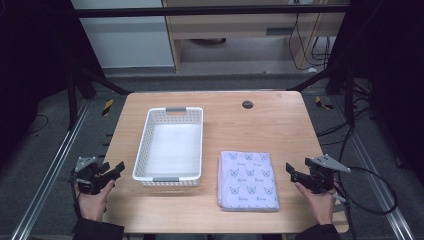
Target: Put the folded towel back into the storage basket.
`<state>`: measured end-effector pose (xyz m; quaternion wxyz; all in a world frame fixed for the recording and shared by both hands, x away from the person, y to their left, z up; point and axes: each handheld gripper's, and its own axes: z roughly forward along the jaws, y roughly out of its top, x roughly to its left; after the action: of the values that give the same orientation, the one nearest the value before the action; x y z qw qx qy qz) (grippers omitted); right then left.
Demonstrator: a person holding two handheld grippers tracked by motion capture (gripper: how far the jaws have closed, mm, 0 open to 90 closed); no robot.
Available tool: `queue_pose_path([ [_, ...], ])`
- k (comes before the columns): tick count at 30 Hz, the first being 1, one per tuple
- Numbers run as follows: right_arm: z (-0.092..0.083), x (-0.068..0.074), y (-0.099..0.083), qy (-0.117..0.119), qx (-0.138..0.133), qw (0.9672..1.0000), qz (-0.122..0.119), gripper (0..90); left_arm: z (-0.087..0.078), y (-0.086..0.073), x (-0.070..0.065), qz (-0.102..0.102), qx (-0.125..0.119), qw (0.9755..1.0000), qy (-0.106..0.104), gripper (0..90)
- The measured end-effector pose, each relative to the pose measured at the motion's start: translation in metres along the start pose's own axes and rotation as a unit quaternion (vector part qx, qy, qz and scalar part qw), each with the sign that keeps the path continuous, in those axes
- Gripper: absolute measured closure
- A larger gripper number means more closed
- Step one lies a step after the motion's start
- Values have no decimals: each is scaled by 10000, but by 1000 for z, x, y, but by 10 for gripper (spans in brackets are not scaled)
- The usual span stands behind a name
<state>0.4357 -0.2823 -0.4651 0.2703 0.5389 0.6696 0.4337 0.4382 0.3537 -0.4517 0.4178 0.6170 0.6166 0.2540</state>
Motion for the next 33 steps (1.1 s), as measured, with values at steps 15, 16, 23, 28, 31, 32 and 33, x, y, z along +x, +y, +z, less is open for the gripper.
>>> queue_pose_path([
  [15, -4, 8, 6, 151, -105, 9994, -289, 241, -16, 12, -26, 261, -266, 9987, -347, 357],
  [16, -4, 8, 6, 151, -105, 9994, -289, 241, -17, 13, -28, 291, -277, 9985, -378, 357],
  [23, -8, 10, 14, 302, -256, 9990, -207, 240, -22, 17, -45, 463, -348, 9966, -591, 356],
  [28, -10, 11, 18, 387, -232, 9987, -236, 280, -25, 20, -59, 608, -416, 9948, -700, 356],
  [31, -11, 14, 20, 440, -179, 9985, -265, 305, -26, 21, -67, 702, -413, 9939, -740, 355],
  [32, -12, 14, 21, 446, -163, 9985, -288, 312, -27, 21, -70, 741, -407, 9934, -775, 355],
  [33, -13, 15, 23, 466, -179, 9983, -291, 317, -27, 22, -73, 770, -398, 9928, -828, 353],
])
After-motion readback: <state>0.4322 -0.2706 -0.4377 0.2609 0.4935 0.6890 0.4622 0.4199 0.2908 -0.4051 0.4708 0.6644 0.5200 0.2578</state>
